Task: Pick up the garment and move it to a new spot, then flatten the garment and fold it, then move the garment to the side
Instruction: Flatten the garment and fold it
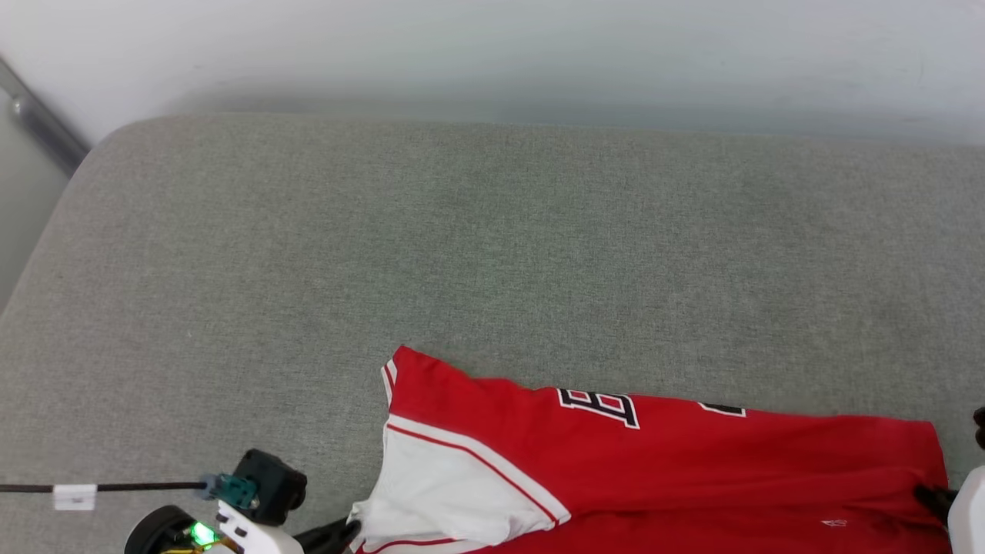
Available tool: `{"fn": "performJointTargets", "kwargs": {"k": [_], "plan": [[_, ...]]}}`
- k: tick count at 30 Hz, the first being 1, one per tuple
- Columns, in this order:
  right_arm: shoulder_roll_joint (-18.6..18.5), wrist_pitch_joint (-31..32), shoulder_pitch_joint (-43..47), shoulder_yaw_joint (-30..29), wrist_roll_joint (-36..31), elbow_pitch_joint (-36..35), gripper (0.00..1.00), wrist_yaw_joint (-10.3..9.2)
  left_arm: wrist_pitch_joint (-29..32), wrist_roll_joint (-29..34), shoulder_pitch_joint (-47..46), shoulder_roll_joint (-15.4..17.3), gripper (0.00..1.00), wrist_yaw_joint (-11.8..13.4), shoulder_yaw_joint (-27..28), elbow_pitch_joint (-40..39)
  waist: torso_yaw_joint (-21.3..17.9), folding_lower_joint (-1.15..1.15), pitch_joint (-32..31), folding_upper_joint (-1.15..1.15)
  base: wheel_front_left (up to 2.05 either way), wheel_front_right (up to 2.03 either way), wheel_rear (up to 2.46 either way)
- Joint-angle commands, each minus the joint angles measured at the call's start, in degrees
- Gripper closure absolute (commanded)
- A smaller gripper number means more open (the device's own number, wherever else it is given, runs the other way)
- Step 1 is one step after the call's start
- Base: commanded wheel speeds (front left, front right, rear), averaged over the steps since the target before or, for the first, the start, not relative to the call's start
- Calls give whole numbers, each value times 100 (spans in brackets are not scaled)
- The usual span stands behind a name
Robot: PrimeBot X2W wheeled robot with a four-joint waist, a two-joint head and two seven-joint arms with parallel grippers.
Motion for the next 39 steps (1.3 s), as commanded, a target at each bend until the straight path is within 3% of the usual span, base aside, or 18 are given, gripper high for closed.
{"fn": "performJointTargets", "kwargs": {"k": [1,13,14,15,16,23,29,39], "plan": [[-52,21,86,51,-40,28,100,-4,-9,97,16,-39,100,-42,-45,113,-6,1,17,0,0,0,0],[-250,-179,63,637,109,388,100,-4,-240,433,-154,-602,100,-390,-473,1102,18,1,104,0,0,0,0],[-239,-182,48,673,174,419,100,-4,-271,438,-171,-639,93,-415,-485,1160,22,1,106,0,0,0,0],[-220,-197,30,684,247,444,59,-3,-293,438,-185,-673,55,-433,-489,1214,23,1,102,0,0,0,0],[-200,-222,9,698,320,451,0,-3,-332,455,-199,-700,0,-449,-500,1256,24,1,93,0,0,0,0],[-302,-293,-9,588,615,281,0,-3,-712,634,-248,-783,0,-381,-411,1309,29,1,-113,0,0,0,0],[-157,-27,174,37,705,-222,0,-3,-1407,659,-112,-776,0,-79,-22,1024,-7,1,-355,0,0,0,0],[1076,1144,525,-1528,221,-1027,0,-3,-3166,1066,133,-1136,0,663,722,957,-45,1,-502,0,0,0,0]]}}
